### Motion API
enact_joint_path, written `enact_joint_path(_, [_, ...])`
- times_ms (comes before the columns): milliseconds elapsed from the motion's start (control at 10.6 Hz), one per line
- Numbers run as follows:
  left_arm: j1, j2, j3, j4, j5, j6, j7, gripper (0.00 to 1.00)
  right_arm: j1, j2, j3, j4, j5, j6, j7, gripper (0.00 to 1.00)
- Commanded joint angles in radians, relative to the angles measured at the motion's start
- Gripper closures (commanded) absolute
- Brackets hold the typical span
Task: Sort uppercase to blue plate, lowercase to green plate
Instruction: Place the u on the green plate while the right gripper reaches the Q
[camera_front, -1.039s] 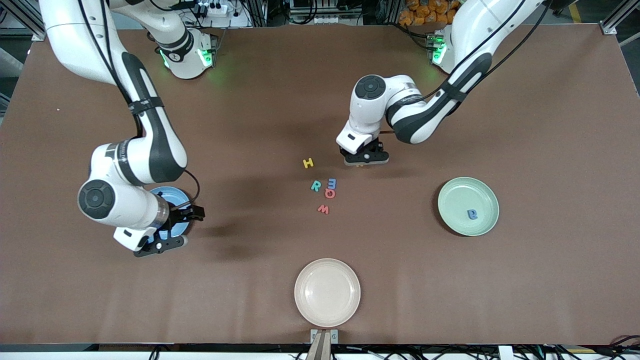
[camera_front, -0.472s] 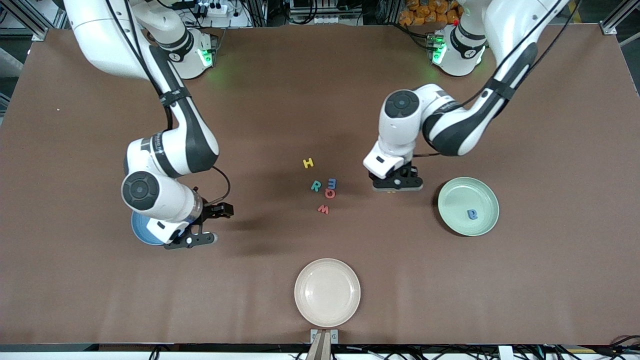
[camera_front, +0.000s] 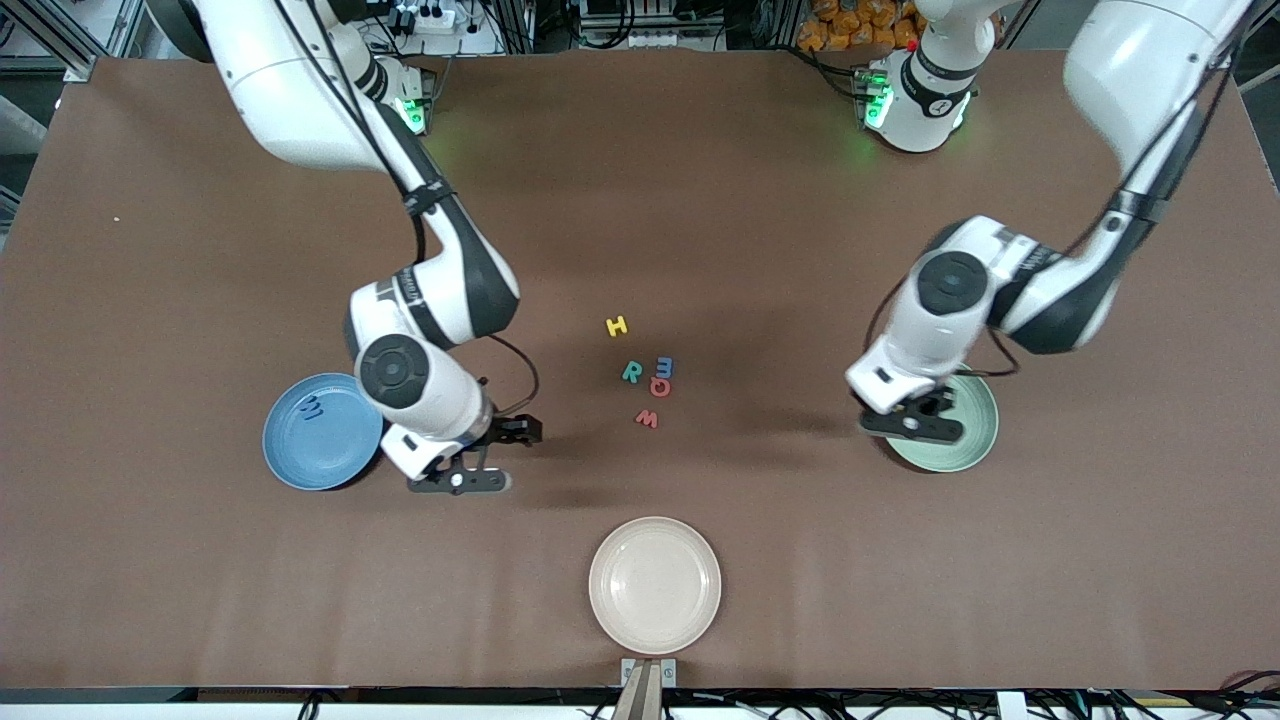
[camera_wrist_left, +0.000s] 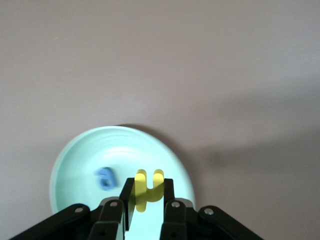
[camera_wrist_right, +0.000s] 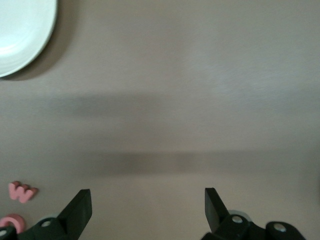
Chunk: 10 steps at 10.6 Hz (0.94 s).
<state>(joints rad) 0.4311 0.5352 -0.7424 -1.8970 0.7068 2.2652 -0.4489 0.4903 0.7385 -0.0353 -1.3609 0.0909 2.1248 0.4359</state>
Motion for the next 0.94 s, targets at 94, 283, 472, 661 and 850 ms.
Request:
enact_joint_path(94, [0.089,0.101,-0.006,0.032,0.006,-0.009,0.122,1.0,0.054,0.105,0.04,0.089,0.033,0.098,0.093,0.0])
enact_joint_path(283, [0.086,0.136,0.023,0.065,0.011,-0.009,0.127,0.75,0.091,0.136,0.04,0.102,0.038,0.131,0.116,0.0])
enact_joint_path(472, [0.086,0.132,0.023,0.076,0.003,-0.009,0.124,0.02,0.14,0.169,0.04,0.103,0.038,0.229,0.168,0.0])
enact_joint_path(661, [0.081,0.114,0.015,0.081,0.003,-0.013,0.124,0.0,0.175,0.188,0.038,0.103,0.033,0.254,0.173,0.0])
enact_joint_path(850, [0.069,0.098,0.005,0.097,0.002,-0.039,0.122,0.0,0.194,0.188,0.038,0.102,0.029,0.241,0.165,0.0])
